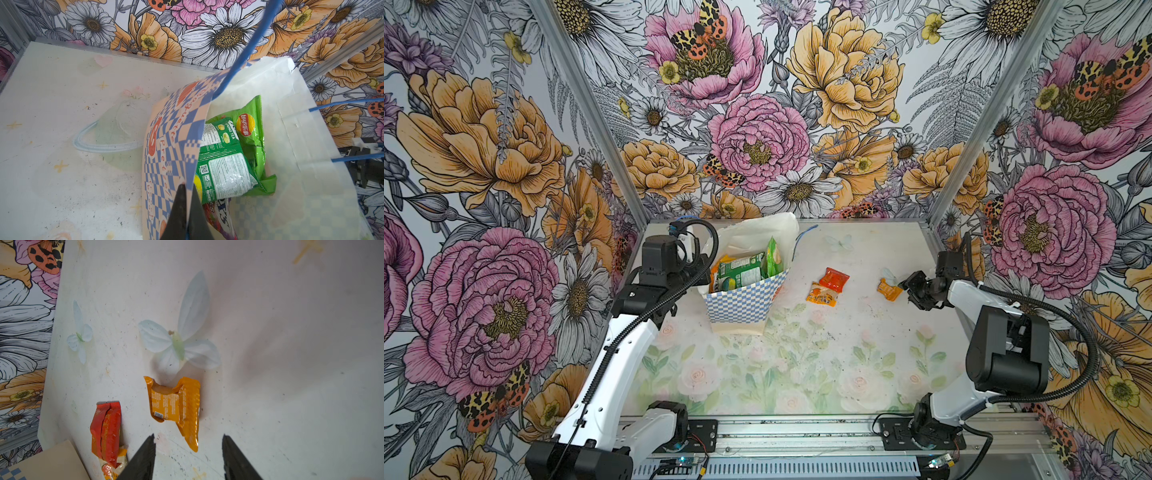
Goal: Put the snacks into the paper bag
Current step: 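Lower the right gripper onto the orange-yellow candy packet and close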
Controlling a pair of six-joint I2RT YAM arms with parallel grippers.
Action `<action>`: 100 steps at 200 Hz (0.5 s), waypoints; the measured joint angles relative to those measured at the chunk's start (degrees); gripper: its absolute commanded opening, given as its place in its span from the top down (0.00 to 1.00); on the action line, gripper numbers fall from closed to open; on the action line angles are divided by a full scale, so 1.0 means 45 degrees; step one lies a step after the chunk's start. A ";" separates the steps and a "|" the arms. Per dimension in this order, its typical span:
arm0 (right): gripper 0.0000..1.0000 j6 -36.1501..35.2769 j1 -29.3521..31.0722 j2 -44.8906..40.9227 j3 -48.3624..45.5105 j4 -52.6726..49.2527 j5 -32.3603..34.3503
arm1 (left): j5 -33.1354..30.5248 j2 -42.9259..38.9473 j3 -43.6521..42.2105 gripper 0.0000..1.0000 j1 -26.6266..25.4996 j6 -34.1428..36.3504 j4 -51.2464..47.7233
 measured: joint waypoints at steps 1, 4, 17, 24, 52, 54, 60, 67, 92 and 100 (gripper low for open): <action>0.49 -0.0005 -0.0010 0.0049 -0.0005 0.0029 -0.0024 | -0.0005 0.0000 0.0000 1.00 0.0005 0.0000 0.0005; 0.50 0.0015 -0.0015 0.0126 -0.0005 0.0083 -0.0053 | -0.0005 0.0000 0.0000 1.00 0.0015 -0.0005 0.0000; 0.54 0.0126 -0.0024 0.0457 -0.0024 0.0393 -0.0194 | -0.0005 0.0000 0.0000 1.00 0.0049 0.0000 -0.0005; 0.57 0.0199 -0.0029 0.0612 -0.0053 0.0578 -0.0282 | -0.0010 0.0000 0.0000 1.00 0.0053 0.0000 -0.0005; 0.62 0.0389 -0.0029 0.1020 -0.0262 0.1209 -0.0505 | -0.0010 0.0000 0.0000 1.00 0.0053 0.0000 -0.0005; 0.62 0.0389 -0.0029 0.1030 -0.0291 0.1239 -0.0505 | -0.0005 0.0000 0.0000 1.00 0.0053 -0.0005 -0.0005; 0.63 0.0423 -0.0029 0.1049 -0.0355 0.1316 -0.0500 | -0.0005 0.0000 0.0000 1.00 0.0063 -0.0005 -0.0005; 0.64 0.0442 -0.0029 0.1059 -0.0427 0.1404 -0.0500 | 0.0000 0.0000 0.0000 1.00 0.0083 -0.0005 -0.0005; 0.71 0.0578 -0.0029 0.1292 -0.0491 0.1656 -0.0549 | 0.0000 0.0000 0.0000 1.00 0.0175 -0.0005 -0.0039; 0.72 0.0627 -0.0024 0.1375 -0.0515 0.1792 -0.0583 | 0.0000 0.0000 0.0000 1.00 0.0185 -0.0005 -0.0034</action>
